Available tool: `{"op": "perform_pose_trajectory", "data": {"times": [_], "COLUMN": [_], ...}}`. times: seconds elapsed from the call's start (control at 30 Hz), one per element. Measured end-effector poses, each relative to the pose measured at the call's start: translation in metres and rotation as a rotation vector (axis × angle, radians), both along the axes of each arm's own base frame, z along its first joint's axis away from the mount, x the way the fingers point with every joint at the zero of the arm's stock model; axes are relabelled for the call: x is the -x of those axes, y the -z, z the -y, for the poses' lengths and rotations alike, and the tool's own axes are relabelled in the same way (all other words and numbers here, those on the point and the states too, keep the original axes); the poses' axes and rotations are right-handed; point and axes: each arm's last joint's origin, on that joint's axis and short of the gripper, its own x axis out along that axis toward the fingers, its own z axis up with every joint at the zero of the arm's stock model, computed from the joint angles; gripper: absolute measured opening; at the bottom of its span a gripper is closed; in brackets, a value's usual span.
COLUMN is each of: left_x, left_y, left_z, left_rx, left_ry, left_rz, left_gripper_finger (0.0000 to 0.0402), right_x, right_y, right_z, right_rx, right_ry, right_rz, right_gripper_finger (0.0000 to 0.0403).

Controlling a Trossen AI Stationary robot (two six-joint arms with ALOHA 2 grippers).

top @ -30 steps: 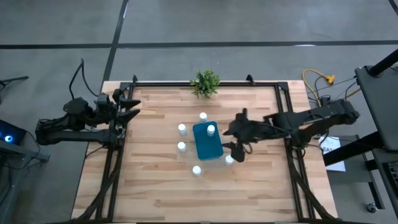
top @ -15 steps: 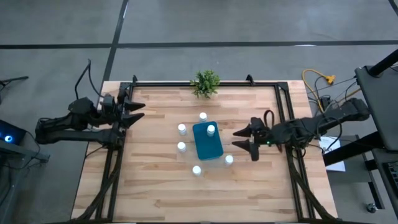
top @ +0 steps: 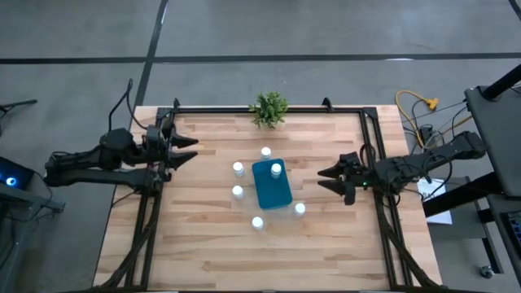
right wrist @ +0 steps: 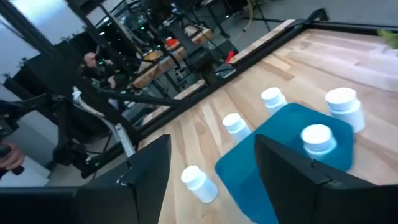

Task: Pick and place pill bottles into a basket
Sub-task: Put the white medicine bottle into the blue bin

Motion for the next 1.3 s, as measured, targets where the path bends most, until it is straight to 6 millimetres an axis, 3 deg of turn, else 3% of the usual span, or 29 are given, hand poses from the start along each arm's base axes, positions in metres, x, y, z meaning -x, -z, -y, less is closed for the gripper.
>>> {"op": "perform_pose_trajectory", "data": {"times": [0.13, 0.47, 0.77, 1.13, 1.3], "left_x": [-0.001, -0.006, -0.012, -0.015, -0.016], "left_y": [0.000, 0.006, 0.020, 0.022, 0.025], "left_z": [0.000, 0.000, -0.001, 0.000, 0.000], "left_rx": [0.000, 0.002, 0.006, 0.042, -0.011], "left_ry": [0.000, 0.000, 0.000, 0.040, 0.045], "left_rz": [-0.005, -0.033, -0.085, -0.099, -0.219], "left_gripper_finger": [0.0187, 0.0187, 0.0187, 0.0187, 0.0187], "right_x": [0.008, 0.019, 0.022, 0.024, 0.024], "right_y": [0.005, 0.011, 0.016, 0.010, 0.009], "right_z": [0.003, 0.006, 0.006, 0.006, 0.006], "right_rx": [0.015, 0.059, 0.057, 0.070, 0.069], "right_ry": [0.011, -0.050, -0.086, -0.092, -0.092], "right_rz": [-0.036, -0.047, -0.047, -0.080, -0.078], "right_gripper_finger": [0.0188, 0.0017, 0.0008, 0.0008, 0.0008]}}
